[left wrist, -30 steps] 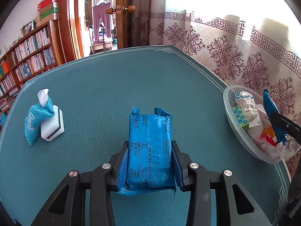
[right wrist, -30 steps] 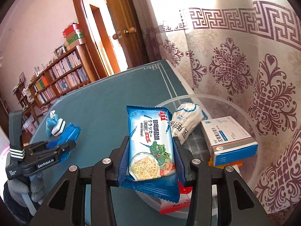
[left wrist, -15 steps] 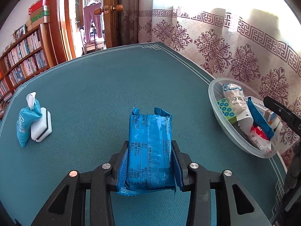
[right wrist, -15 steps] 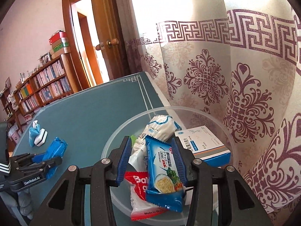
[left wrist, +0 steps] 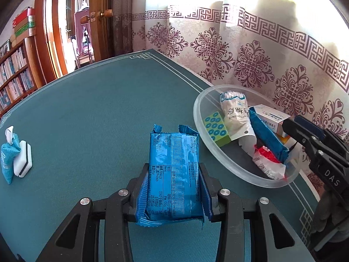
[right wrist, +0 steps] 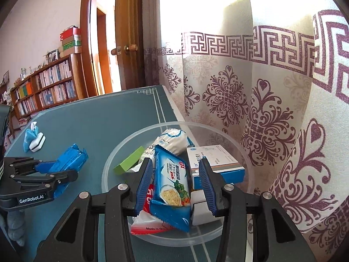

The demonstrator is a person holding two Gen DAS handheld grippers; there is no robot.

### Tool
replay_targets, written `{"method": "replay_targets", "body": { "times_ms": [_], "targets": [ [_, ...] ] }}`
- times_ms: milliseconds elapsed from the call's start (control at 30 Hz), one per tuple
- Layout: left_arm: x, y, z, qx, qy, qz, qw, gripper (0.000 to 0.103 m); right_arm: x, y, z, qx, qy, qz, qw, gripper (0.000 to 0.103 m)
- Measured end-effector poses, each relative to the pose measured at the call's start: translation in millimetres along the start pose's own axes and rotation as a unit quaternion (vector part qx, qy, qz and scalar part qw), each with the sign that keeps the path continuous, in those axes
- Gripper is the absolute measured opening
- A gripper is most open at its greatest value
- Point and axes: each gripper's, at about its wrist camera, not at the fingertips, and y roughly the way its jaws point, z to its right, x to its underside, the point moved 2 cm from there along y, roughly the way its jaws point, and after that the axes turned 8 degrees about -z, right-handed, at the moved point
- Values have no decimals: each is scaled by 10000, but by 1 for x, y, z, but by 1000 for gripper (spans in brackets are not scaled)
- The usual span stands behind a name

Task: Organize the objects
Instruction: 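Lower the cracker packet into the bowl with the right gripper while the left lowers the blue packet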

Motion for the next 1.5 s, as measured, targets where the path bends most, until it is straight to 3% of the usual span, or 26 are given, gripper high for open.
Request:
{"method": "replay_targets", "body": {
  "times_ms": [233, 667, 967, 1033, 1067, 1133, 1200, 1500],
  "targets": [
    [-18, 8, 26, 177, 129, 2, 9998, 43, 0, -2, 5, -78, 71, 36, 9999, 46],
    [-46, 26, 55, 951, -17, 46, 9955, 44, -3, -6, 21, -51, 367, 142, 9992, 46],
    [-42, 38, 50, 1210, -132, 46, 9926, 61, -3, -8, 25, -30, 437, 147, 9989, 46],
    [-42, 33, 49, 1259, -127, 89, 9919, 67, -3, -7, 25, -30, 432, 134, 9990, 46],
    [-41, 29, 49, 1272, -121, 145, 9917, 76, -3, -6, 24, -30, 430, 127, 9990, 46],
    [-40, 21, 46, 1034, -161, 339, 9939, 84, -3, -6, 24, -38, 434, 131, 9990, 46],
    [-40, 16, 42, 1044, -164, 406, 9936, 88, -3, -7, 24, -32, 430, 136, 9990, 46],
    [-34, 8, 14, 589, -419, 498, 9961, 88, -4, -10, 24, -37, 462, 181, 9988, 46]
  ]
}}
